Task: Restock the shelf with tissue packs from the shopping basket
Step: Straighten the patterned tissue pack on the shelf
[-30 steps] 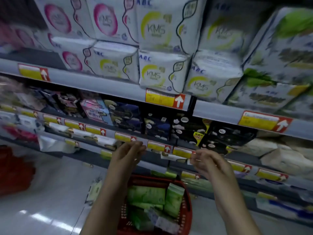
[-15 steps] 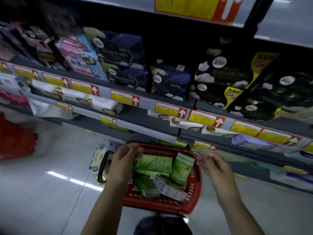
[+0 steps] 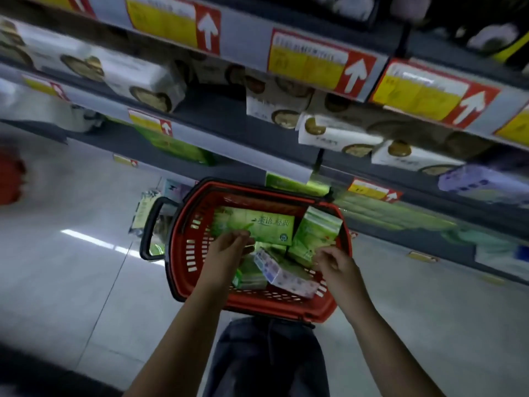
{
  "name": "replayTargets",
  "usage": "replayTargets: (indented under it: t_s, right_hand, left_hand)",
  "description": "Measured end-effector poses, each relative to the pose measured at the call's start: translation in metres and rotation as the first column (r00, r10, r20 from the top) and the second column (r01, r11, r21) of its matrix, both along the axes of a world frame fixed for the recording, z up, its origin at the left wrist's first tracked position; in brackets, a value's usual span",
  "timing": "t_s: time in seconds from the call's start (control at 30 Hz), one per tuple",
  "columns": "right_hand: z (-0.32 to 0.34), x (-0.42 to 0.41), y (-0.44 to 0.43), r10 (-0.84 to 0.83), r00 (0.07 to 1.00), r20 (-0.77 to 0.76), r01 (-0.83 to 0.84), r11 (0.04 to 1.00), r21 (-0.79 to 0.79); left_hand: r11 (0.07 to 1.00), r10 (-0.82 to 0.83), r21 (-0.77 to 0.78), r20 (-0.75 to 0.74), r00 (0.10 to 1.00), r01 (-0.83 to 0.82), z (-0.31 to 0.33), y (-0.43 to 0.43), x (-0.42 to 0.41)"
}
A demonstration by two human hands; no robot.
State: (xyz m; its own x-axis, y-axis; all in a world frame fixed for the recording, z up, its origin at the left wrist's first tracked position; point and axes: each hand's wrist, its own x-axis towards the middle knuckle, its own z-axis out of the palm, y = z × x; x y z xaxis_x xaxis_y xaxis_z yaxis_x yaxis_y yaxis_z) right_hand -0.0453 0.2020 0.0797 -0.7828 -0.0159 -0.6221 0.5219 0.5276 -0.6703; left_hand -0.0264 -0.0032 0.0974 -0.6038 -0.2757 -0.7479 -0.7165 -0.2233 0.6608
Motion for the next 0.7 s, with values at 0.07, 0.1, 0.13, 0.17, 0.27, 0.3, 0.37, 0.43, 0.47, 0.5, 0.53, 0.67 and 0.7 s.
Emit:
replayTargets:
  t_s: [0.07, 0.1, 0.13, 0.17, 0.27, 0.3, 0.37, 0.43, 0.47, 0.5, 0.53, 0.67, 0.7]
  right_hand:
    - [-0.024, 0.004, -0.002, 0.032, 0.999, 0.031, -0.033, 0.999, 0.035]
    - [-0.035, 0.006, -0.003, 0.043, 0.998, 0.042, -0.045, 0.998, 0.050]
    - [-0.045, 0.008, -0.003, 0.050, 0.998, 0.050, -0.053, 0.996, 0.066]
    - [-0.055, 0.009, -0.004, 0.052, 0.997, 0.061, -0.057, 0.995, 0.080]
    - [-0.087, 0.016, -0.008, 0.063, 0.992, 0.106, -0.075, 0.991, 0.112]
    - [-0.097, 0.018, -0.010, 0.074, 0.989, 0.126, -0.092, 0.986, 0.140]
    - [-0.116, 0.025, -0.013, 0.105, 0.981, 0.162, -0.133, 0.976, 0.174]
    - [-0.137, 0.034, -0.018, 0.155, 0.971, 0.182, -0.189, 0.964, 0.185]
    - [-0.147, 0.038, -0.020, 0.188, 0.964, 0.186, -0.224, 0.954, 0.197]
    - [-0.158, 0.042, -0.023, 0.216, 0.958, 0.191, -0.256, 0.942, 0.217]
    - [-0.167, 0.044, -0.025, 0.232, 0.953, 0.193, -0.275, 0.931, 0.239]
    - [-0.194, 0.039, -0.030, 0.259, 0.942, 0.214, -0.317, 0.898, 0.304]
    - [-0.198, 0.038, -0.031, 0.275, 0.936, 0.219, -0.333, 0.891, 0.307]
  left_hand:
    - [1.000, -0.011, 0.003, 0.034, 0.999, 0.011, -0.020, 0.003, 0.001]
    - [1.000, -0.013, 0.004, 0.047, 0.999, 0.013, -0.029, 0.005, 0.002]
    - [1.000, -0.018, 0.008, 0.056, 0.998, 0.018, -0.038, 0.007, 0.003]
    - [1.000, -0.030, 0.009, 0.066, 0.997, 0.029, -0.046, 0.009, 0.004]
    - [0.998, -0.057, 0.005, 0.100, 0.993, 0.057, -0.071, 0.011, 0.014]
    - [0.998, -0.056, -0.007, 0.120, 0.991, 0.058, -0.080, 0.010, 0.019]
    - [0.999, -0.033, -0.034, 0.163, 0.986, 0.039, -0.098, 0.010, 0.028]
    - [0.999, 0.002, -0.032, 0.206, 0.979, 0.005, -0.113, 0.010, 0.036]
    - [1.000, 0.014, -0.024, 0.226, 0.974, -0.009, -0.119, 0.011, 0.038]
    - [1.000, 0.023, -0.017, 0.241, 0.970, -0.019, -0.127, 0.012, 0.040]
    - [1.000, 0.026, -0.009, 0.249, 0.968, -0.024, -0.133, 0.014, 0.042]
    - [1.000, -0.005, 0.030, 0.252, 0.968, -0.003, -0.156, 0.022, 0.041]
    - [1.000, -0.018, 0.028, 0.250, 0.968, 0.011, -0.161, 0.024, 0.041]
